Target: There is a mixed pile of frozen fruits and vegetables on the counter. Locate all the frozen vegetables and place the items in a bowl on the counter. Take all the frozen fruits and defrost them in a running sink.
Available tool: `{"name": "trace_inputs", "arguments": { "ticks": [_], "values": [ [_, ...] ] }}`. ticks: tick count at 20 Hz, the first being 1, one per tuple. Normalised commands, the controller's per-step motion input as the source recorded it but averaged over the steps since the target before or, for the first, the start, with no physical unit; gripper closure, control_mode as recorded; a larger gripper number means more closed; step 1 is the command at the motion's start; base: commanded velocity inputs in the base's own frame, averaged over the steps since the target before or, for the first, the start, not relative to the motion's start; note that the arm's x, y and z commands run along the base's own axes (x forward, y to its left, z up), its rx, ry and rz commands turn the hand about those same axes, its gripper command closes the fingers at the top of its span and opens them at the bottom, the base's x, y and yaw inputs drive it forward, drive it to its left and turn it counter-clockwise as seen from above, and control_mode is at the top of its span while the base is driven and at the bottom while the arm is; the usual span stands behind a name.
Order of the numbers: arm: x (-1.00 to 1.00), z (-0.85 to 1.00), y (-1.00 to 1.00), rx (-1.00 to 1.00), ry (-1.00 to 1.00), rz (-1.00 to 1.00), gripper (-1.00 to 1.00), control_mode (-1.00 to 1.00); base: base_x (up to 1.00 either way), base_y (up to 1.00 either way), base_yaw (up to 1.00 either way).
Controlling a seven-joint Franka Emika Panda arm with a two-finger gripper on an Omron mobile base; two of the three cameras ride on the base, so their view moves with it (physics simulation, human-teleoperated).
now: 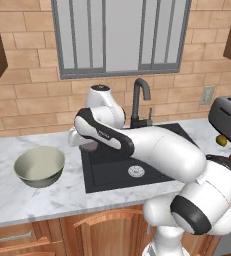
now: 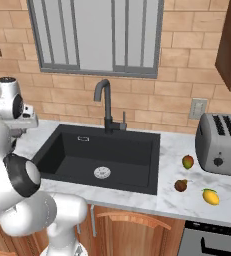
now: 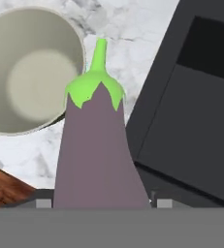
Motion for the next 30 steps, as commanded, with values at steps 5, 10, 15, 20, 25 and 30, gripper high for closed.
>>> {"name": "trace_inputs", "arguments": {
  "ticks": [5, 10, 15, 20, 25, 30],
  "values": [
    [0.12, 0.08, 0.71, -0.11, 0.07, 0.09, 1.0, -1.0, 0.0, 0.0, 0.0],
    [0.09, -0.03, 0.66, -0.1, 0.03, 0.07, 1.0, -1.0, 0.0, 0.0, 0.0],
    [0.12, -0.05, 0.59, -0.07, 0.0, 0.08, 1.0, -1.0, 0.0, 0.0, 0.0],
    [0.12, -0.11, 0.54, -0.05, -0.01, 0.09, 1.0, -1.0, 0.0, 0.0, 0.0],
    [0.13, -0.29, 0.44, -0.01, -0.02, 0.08, 1.0, -1.0, 0.0, 0.0, 0.0],
    [0.06, -0.4, 0.25, 0.0, -0.07, 0.05, 1.0, -1.0, 0.0, 0.0, 0.0]
  ]
}}
